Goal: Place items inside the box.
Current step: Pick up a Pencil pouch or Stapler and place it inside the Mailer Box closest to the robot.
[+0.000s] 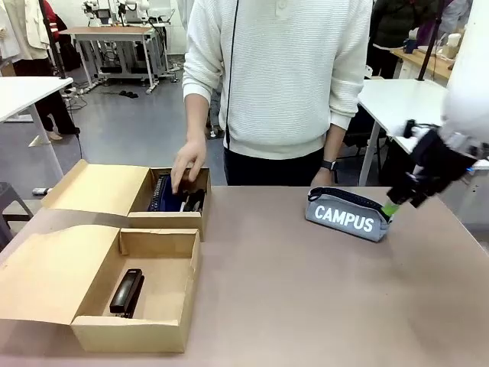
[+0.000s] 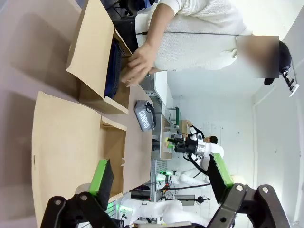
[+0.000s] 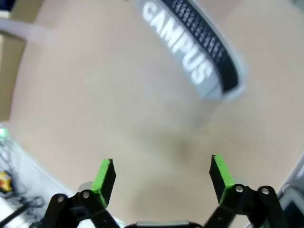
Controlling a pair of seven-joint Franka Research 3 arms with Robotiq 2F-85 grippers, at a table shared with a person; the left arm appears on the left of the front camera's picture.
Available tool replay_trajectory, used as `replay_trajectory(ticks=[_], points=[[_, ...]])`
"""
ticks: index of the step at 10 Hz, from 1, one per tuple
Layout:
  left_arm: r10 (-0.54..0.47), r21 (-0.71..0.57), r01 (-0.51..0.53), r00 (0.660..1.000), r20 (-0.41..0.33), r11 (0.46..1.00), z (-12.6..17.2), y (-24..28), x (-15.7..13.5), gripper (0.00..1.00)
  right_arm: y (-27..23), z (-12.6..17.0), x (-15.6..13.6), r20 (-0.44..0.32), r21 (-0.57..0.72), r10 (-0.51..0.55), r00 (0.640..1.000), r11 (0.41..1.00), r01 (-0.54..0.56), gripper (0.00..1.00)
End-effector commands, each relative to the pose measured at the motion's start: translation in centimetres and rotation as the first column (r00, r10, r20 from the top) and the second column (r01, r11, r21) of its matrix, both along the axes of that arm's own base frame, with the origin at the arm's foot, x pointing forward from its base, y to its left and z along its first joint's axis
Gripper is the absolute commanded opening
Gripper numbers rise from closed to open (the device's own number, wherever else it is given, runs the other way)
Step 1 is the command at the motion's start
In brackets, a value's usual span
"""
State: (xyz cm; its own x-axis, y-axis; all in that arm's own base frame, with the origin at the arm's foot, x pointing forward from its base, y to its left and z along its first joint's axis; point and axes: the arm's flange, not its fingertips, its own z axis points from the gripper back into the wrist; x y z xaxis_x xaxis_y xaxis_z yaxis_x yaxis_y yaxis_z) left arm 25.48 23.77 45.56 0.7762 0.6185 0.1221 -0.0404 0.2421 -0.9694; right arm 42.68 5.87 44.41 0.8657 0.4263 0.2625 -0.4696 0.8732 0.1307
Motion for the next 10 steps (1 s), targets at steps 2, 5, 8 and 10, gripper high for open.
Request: replay_trajectory(ticks=[2,5,8,10], points=[[-0.004,-0.004,0.004,1.0,0.026,1.0,0.1,0.1,-0.1,1.0,1.6,-1.5,7.6,0.063,-0.133,0.093,0.994,0.988,-0.084,1.0],[-0.004,-0.004,0.004,1.0,0.026,1.0,0.1,0.1,-0.1,1.0,4.0,-4.7,12.7,0.099,-0.186,0.284,0.954,0.947,-0.262,1.0],[-0.004,-0.004,0.004,1.0,0.026,1.0,0.1,0.1,-0.1,1.0,5.9,-8.8,15.8,-0.007,-0.189,0.364,0.931,0.914,-0.359,1.0],[-0.004,-0.004,0.004,1.0,0.026,1.0,0.1,0.1,-0.1,1.0,6.6,-11.5,16.9,-0.056,-0.185,0.407,0.912,0.893,-0.41,1.0]])
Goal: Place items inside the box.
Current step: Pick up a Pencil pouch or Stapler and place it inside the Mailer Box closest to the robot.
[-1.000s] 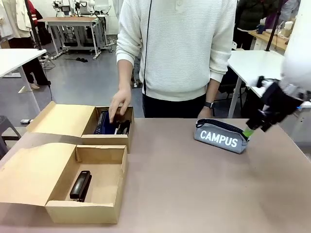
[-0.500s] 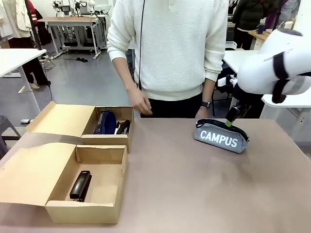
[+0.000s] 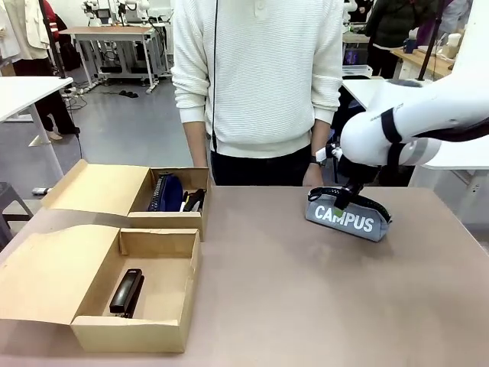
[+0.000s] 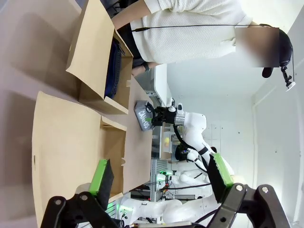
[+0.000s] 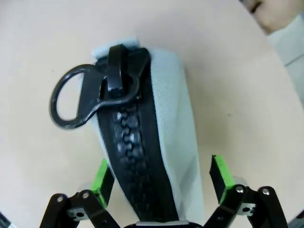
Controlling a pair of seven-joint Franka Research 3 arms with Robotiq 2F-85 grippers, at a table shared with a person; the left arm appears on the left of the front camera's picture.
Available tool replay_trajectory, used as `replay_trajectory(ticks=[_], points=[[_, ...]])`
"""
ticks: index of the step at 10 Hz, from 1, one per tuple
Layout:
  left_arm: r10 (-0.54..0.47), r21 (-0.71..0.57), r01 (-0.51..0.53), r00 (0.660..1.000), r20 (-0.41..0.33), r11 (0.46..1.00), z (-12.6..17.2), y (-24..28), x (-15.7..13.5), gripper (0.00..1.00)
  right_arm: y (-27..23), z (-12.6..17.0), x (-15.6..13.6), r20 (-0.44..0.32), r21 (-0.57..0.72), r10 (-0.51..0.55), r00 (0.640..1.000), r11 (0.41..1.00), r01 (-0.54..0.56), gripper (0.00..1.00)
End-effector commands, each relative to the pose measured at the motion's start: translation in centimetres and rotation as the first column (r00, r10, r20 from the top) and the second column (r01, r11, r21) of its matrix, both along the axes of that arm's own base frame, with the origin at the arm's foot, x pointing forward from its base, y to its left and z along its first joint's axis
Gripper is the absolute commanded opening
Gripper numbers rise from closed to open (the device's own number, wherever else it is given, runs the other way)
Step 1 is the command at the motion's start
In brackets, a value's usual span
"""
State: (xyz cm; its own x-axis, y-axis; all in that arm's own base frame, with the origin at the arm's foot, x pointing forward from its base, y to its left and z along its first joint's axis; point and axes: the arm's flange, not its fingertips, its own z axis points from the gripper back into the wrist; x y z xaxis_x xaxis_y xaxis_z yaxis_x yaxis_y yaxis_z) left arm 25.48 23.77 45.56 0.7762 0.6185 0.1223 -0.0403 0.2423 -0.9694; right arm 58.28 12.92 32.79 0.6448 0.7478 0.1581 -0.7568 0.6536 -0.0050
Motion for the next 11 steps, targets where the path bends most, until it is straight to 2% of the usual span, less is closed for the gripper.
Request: replay_trajectory(ticks=[1,4,5,6,7,8,10,11], points=[[-0.004,-0.004,0.004,1.0,0.026,1.0,0.1,0.1,-0.1,1.0,-0.1,-1.0,1.9,-0.059,-0.026,0.063,0.996,0.998,-0.065,1.0],[-0.004,-0.004,0.004,1.0,0.026,1.0,0.1,0.1,-0.1,1.0,-0.2,-1.8,1.6,-0.131,-0.045,0.066,0.989,0.996,-0.072,1.0],[-0.004,-0.004,0.004,1.0,0.026,1.0,0.1,0.1,-0.1,1.0,-0.4,-1.7,1.6,-0.147,-0.038,0.074,0.986,0.996,-0.081,0.65],[-0.004,-0.004,0.004,1.0,0.026,1.0,0.1,0.1,-0.1,1.0,-0.6,-1.7,1.5,-0.164,-0.024,0.07,0.984,0.997,-0.075,0.41],[-0.004,-0.004,0.004,1.0,0.026,1.0,0.1,0.1,-0.1,1.0,-0.7,-1.8,1.4,-0.171,-0.023,0.07,0.983,0.997,-0.075,0.06],[-0.004,-0.004,0.004,1.0,0.026,1.0,0.1,0.1,-0.1,1.0,-0.7,-1.8,1.3,-0.172,-0.023,0.069,0.983,0.997,-0.074,0.0],[-0.004,-0.004,0.004,1.0,0.026,1.0,0.1,0.1,-0.1,1.0,-0.8,-1.7,1.3,-0.174,-0.014,0.07,0.982,0.997,-0.073,0.0],[-0.004,-0.004,0.004,1.0,0.026,1.0,0.1,0.1,-0.1,1.0,-0.9,-1.8,1.3,-0.18,-0.007,0.077,0.981,0.997,-0.079,0.06]])
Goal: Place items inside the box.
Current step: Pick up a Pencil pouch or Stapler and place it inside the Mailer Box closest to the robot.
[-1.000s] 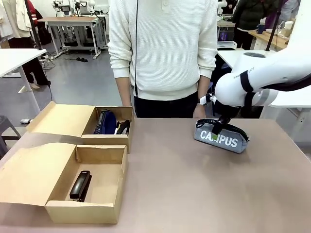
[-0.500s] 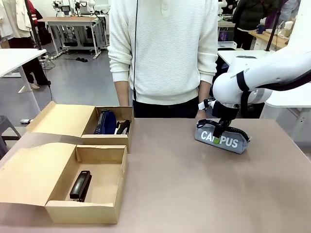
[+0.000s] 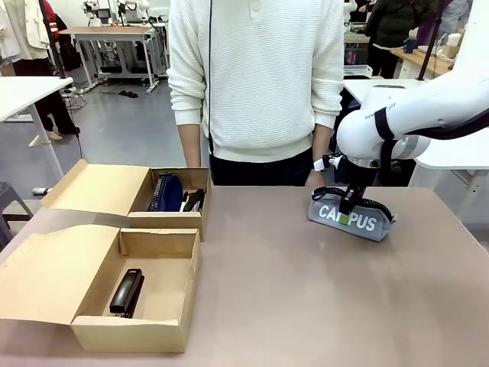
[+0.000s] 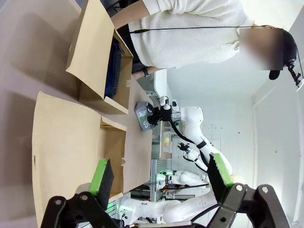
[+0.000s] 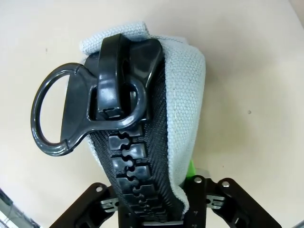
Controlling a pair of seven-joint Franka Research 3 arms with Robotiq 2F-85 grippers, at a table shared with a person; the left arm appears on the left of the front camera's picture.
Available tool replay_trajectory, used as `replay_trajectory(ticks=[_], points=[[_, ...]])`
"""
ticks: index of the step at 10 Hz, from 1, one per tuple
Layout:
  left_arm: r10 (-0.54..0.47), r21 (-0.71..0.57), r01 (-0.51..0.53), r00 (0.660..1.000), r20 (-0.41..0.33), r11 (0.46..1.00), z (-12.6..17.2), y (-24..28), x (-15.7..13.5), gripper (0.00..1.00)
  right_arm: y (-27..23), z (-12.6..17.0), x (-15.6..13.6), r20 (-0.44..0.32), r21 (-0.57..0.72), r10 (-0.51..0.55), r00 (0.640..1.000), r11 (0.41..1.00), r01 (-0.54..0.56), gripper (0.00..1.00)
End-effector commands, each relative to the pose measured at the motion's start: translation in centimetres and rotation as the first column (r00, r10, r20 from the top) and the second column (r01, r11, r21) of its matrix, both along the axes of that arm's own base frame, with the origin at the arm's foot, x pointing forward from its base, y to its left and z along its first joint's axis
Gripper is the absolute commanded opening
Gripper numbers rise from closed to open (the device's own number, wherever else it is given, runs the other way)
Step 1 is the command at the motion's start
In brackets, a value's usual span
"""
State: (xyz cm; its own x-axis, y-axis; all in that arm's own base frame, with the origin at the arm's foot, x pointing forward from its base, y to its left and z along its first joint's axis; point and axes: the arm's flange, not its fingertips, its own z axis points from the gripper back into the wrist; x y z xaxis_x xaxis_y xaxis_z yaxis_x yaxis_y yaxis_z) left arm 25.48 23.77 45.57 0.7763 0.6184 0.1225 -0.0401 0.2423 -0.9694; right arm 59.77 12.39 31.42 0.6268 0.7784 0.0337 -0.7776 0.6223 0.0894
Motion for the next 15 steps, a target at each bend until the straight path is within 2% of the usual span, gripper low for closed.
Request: replay_trajectory(ticks=[1,7,9,10,11,12,13,14,15], points=[[-0.003,-0.004,0.004,1.0,0.026,1.0,0.1,0.1,-0.1,1.0,-0.4,-0.4,-0.3,-0.033,0.019,0.037,0.999,0.999,-0.037,0.0],[-0.003,-0.004,0.004,1.0,0.026,1.0,0.1,0.1,-0.1,1.0,-0.1,-0.1,-0.3,-0.041,0.02,0.046,0.998,0.999,-0.045,0.0],[-0.003,-0.004,0.004,1.0,0.026,1.0,0.1,0.1,-0.1,1.0,-0.1,0.9,-1.0,-0.033,0.023,0.02,0.999,1.0,-0.019,0.0],[-0.003,-0.004,0.004,1.0,0.026,1.0,0.1,0.1,-0.1,1.0,-0.1,3.6,-2.9,-0.041,0.077,-0.018,0.999,0.997,0.022,0.0],[-0.003,-0.004,0.004,1.0,0.026,1.0,0.1,0.1,-0.1,1.0,-0.4,7.6,-6.6,-0.104,0.09,-0.142,0.984,0.984,0.152,0.0],[-0.003,-0.004,0.004,1.0,0.026,1.0,0.1,0.1,-0.1,1.0,-1.0,11.7,-12.3,-0.114,0.074,-0.23,0.966,0.968,0.239,0.0],[-0.003,-0.004,0.004,1.0,0.026,1.0,0.1,0.1,-0.1,1.0,-1.6,13.5,-17.1,-0.116,0.066,-0.339,0.934,0.935,0.348,0.0],[-0.003,-0.004,0.004,1.0,0.026,1.0,0.1,0.1,-0.1,1.0,-1.8,14.1,-20.6,-0.087,0.055,-0.467,0.88,0.88,0.472,0.0],[-0.003,-0.004,0.004,1.0,0.026,1.0,0.1,0.1,-0.1,1.0,-1.9,13.9,-24.2,-0.079,0.032,-0.549,0.832,0.833,0.552,0.0]])
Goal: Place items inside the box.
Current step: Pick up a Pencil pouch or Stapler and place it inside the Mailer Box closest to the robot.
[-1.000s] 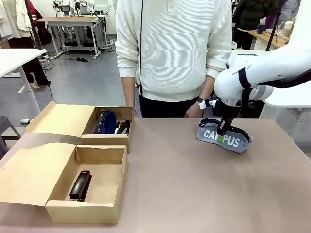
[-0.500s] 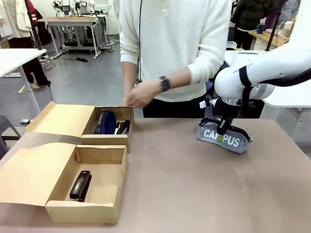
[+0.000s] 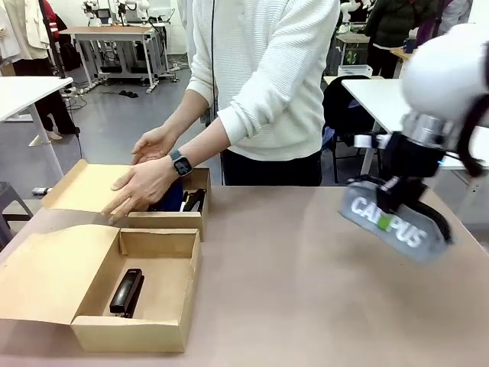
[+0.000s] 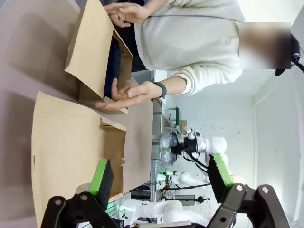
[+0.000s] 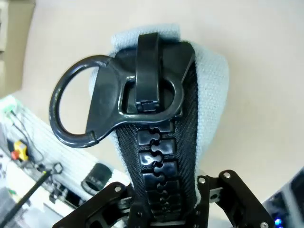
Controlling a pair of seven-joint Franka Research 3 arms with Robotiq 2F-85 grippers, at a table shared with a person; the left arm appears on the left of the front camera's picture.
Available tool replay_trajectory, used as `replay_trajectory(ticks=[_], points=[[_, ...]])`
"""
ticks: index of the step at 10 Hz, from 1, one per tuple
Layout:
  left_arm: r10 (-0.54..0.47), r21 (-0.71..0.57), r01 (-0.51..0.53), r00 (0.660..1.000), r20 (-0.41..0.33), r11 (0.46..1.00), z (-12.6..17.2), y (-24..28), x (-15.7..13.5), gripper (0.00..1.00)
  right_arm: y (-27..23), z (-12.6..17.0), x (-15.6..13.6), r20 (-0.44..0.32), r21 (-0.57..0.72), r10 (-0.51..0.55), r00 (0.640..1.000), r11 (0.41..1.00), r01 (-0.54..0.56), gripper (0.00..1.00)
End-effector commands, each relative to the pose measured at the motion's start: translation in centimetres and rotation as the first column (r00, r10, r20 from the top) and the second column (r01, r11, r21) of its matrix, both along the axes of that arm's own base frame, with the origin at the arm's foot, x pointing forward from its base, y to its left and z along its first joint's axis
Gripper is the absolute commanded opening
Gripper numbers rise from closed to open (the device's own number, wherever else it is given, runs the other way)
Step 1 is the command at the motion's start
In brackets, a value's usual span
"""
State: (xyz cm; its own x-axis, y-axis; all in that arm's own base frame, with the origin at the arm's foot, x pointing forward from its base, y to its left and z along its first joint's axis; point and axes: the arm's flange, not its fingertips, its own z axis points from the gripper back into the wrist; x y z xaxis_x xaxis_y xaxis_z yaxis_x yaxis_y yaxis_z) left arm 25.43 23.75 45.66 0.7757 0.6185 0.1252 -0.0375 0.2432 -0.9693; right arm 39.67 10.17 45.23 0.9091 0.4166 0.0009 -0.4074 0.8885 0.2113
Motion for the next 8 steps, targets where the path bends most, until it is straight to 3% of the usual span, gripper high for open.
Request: replay_trajectory(ticks=[1,2,3,4,5,6,7,8], points=[[-0.004,-0.005,0.004,1.0,0.023,1.0,0.0,0.1,0.0,1.0,-0.2,-0.2,-6.9,0.058,-0.016,-0.175,0.983,0.984,0.176,0.0],[-0.004,-0.005,0.004,1.0,0.023,1.0,0.0,0.1,0.0,1.0,-1.4,-0.6,-8.5,0.066,0.037,-0.246,0.967,0.969,0.244,0.0],[-0.004,-0.005,0.004,1.0,0.023,1.0,0.0,0.1,0.0,1.0,-2.6,-0.6,-7.0,0.093,0.067,-0.275,0.957,0.961,0.269,0.0],[-0.004,-0.005,0.004,1.0,0.023,1.0,0.0,0.1,0.0,1.0,-1.4,-0.1,-7.2,0.029,-0.009,-0.172,0.985,0.985,0.173,0.0],[-0.004,-0.005,0.004,1.0,0.023,1.0,0.0,0.1,0.0,1.0,-1.4,-0.1,-7.2,0.029,-0.009,-0.172,0.985,0.985,0.173,0.0],[-0.004,-0.005,0.004,1.0,0.023,1.0,0.0,0.1,0.0,1.0,-2.5,0.6,-7.7,0.05,0.017,-0.23,0.972,0.973,0.229,0.1],[-0.004,-0.005,0.004,1.0,0.023,1.0,0.0,0.1,0.0,1.0,-0.8,-0.4,-5.4,-0.088,0.098,-0.275,0.957,0.954,0.283,0.1],[-0.004,-0.005,0.004,1.0,0.023,1.0,0.0,0.1,0.0,1.0,2.9,0.4,-5.2,-0.148,0.162,-0.339,0.929,0.918,0.361,0.1]])
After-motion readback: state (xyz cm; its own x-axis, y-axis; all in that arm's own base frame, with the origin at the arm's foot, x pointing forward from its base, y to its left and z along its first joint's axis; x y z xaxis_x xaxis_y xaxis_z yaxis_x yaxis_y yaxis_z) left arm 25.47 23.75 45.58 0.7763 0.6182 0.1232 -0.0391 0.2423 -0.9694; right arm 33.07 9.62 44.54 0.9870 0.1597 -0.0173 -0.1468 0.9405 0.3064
